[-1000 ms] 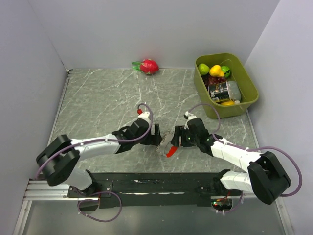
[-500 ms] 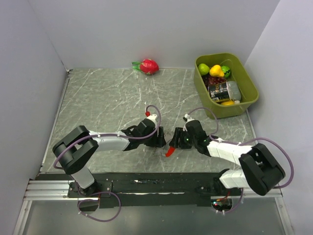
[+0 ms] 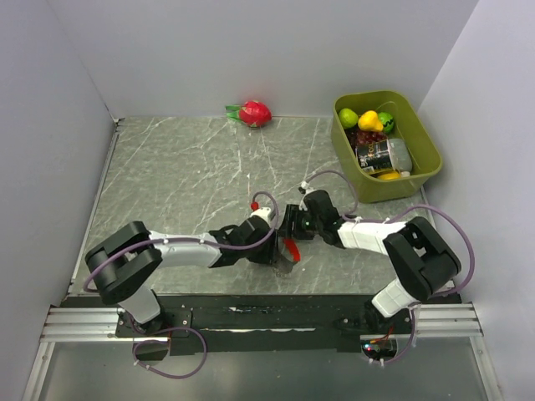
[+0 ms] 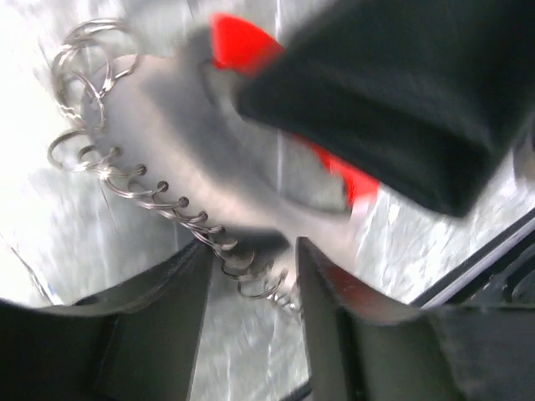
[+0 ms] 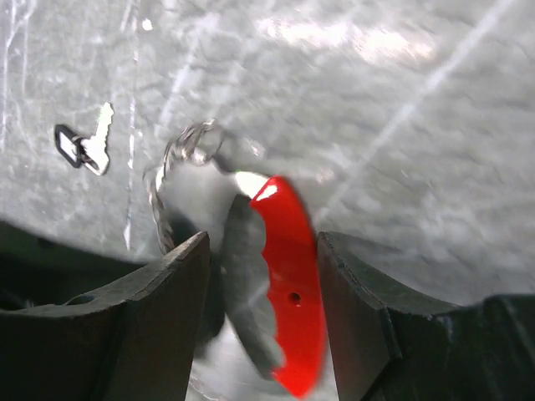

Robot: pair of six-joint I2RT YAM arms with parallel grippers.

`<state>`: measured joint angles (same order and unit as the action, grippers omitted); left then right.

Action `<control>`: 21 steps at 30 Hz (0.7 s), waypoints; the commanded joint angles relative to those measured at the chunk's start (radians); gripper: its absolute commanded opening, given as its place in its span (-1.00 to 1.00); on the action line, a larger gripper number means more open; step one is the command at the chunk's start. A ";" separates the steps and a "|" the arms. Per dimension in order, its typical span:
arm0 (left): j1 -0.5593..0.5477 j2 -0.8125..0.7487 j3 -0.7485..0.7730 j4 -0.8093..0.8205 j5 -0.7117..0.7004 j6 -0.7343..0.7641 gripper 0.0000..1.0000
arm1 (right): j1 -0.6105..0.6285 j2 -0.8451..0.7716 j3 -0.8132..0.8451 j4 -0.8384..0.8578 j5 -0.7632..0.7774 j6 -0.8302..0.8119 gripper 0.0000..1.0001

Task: Put the keys on the keyring

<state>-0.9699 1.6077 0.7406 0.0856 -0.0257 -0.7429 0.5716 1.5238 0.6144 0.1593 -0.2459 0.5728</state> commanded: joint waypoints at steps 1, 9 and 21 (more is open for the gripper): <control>-0.046 -0.087 0.000 -0.136 -0.144 -0.065 0.17 | 0.002 0.006 0.070 -0.023 -0.027 -0.030 0.23; -0.053 -0.198 0.023 -0.244 -0.316 -0.055 0.55 | 0.004 -0.141 0.056 -0.144 0.036 -0.085 0.29; -0.043 -0.123 0.151 -0.290 -0.368 0.036 0.66 | 0.004 -0.333 -0.087 -0.296 0.080 -0.087 0.32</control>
<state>-1.0145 1.4502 0.7929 -0.1726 -0.3397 -0.7528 0.5716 1.2327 0.5701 -0.0715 -0.1955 0.4889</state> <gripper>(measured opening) 0.828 0.656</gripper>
